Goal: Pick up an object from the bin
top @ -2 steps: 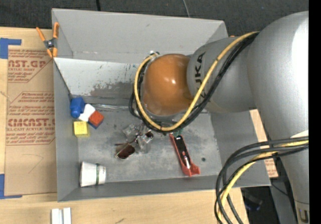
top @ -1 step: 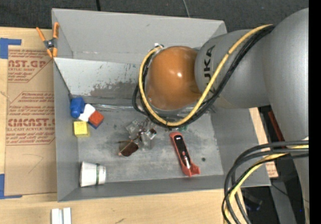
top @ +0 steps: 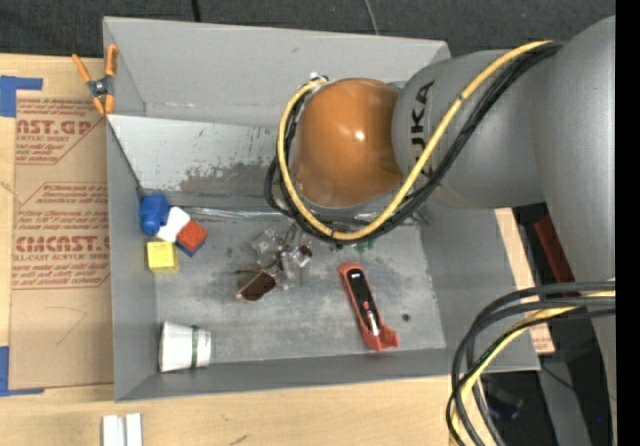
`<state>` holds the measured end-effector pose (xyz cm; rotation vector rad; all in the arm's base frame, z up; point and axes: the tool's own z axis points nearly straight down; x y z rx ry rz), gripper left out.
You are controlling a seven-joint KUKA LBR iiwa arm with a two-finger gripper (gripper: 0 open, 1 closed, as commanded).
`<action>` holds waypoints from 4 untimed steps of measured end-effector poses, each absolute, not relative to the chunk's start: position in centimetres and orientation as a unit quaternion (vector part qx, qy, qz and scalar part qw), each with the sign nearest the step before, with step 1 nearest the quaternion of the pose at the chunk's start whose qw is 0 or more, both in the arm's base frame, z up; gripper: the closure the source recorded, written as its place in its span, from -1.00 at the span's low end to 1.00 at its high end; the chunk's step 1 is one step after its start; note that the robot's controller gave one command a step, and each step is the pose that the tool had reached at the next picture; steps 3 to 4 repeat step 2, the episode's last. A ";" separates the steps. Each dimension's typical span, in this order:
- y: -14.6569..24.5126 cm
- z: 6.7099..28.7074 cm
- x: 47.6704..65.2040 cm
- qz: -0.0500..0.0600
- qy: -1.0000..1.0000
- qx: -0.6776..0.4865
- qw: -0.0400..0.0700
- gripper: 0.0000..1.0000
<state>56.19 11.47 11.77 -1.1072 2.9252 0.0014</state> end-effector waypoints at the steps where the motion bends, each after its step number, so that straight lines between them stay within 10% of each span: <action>1: 11.2 15.0 56.4 0.002 0.934 -0.358 -0.001 1.00; 2: 11.6 21.9 55.9 0.001 0.936 -0.352 0.004 1.00; 4: 11.6 21.9 55.9 0.001 0.936 -0.352 0.004 1.00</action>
Offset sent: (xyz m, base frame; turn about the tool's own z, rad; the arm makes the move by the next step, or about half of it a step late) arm -0.0185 0.0099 0.2358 0.0403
